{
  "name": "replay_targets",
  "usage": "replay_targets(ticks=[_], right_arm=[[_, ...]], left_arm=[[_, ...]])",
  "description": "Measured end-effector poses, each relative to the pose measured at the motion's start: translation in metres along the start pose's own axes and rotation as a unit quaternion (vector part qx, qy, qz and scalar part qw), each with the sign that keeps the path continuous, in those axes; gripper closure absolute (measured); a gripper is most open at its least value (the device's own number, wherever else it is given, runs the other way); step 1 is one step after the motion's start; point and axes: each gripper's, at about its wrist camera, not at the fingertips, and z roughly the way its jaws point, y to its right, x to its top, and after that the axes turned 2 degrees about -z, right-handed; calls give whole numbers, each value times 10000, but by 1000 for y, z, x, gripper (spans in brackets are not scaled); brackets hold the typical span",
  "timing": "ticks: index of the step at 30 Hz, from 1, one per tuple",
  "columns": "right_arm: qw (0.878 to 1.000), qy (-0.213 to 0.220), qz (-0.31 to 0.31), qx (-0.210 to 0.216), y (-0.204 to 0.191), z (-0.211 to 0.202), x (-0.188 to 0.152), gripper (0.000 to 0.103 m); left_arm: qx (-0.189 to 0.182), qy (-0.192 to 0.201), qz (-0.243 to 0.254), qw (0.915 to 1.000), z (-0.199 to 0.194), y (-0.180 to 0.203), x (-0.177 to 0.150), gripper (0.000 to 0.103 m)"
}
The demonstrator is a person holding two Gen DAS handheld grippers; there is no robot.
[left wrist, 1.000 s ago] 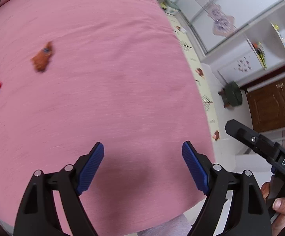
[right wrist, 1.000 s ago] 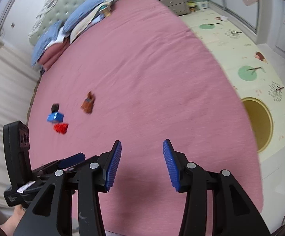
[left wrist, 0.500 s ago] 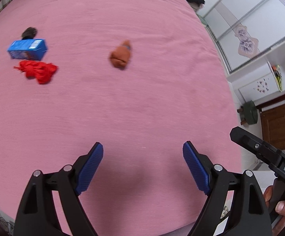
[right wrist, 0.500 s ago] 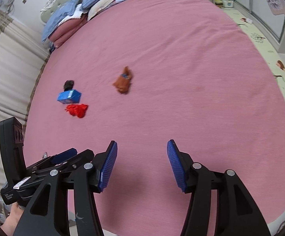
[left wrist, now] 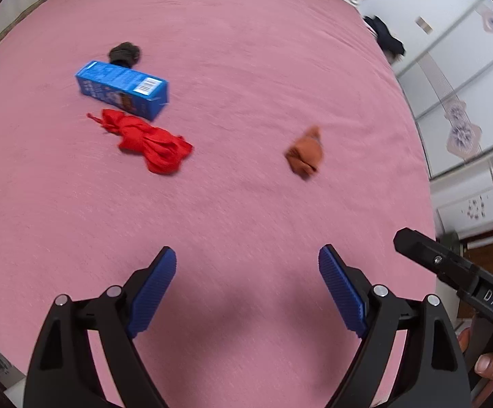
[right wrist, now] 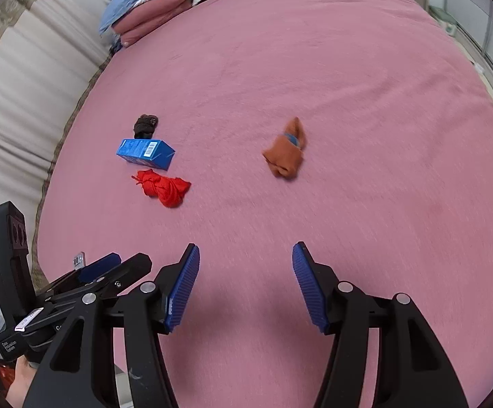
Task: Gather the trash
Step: 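Return both open tools to the bed toward the red cloth and orange sock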
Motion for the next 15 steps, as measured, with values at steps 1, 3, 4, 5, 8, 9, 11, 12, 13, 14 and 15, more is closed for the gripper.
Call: replay_targets(ticks=[1,3,4,5,8,9,11,12,13,14,15], right_arm=[[10000,-29,-47,12,-3,6,7,47],[9999,-67,-97,20,-6,16,18,46],[9999,-105,-115,34,-8,23,25,44],[9998,-130,-128,27,-9,31,31,43],[9997,-203,-154,36,-10,50,45,42],[9996,-229,-162,19,-10,58,51,42],[9995,-282,-147,-8,-7,72,60,42],[9994,-313,-118,-28,-5,81,65,42],[9994,-347,-82,-51,-2,89,70,42],[9993,-362,-57,-61,1,94,73,42],[9991,-411,-13,-100,5,103,78,42]], left_arm=[[36,0,-56,10000,2,-4,4,18],[79,12,-198,9998,8,-14,13,18],[108,4,-258,9996,11,-18,17,18],[136,-11,-343,9993,16,-24,22,18],[228,-68,-591,9980,32,-40,37,18],[242,-94,-693,9973,39,-47,42,18],[305,-116,-868,9957,49,-58,51,18],[352,-145,-960,9947,56,-64,56,18],[382,-171,-1023,9939,62,-68,60,18],[394,-193,-1133,9926,70,-75,66,18],[407,-195,-1198,9918,74,-78,70,18]])
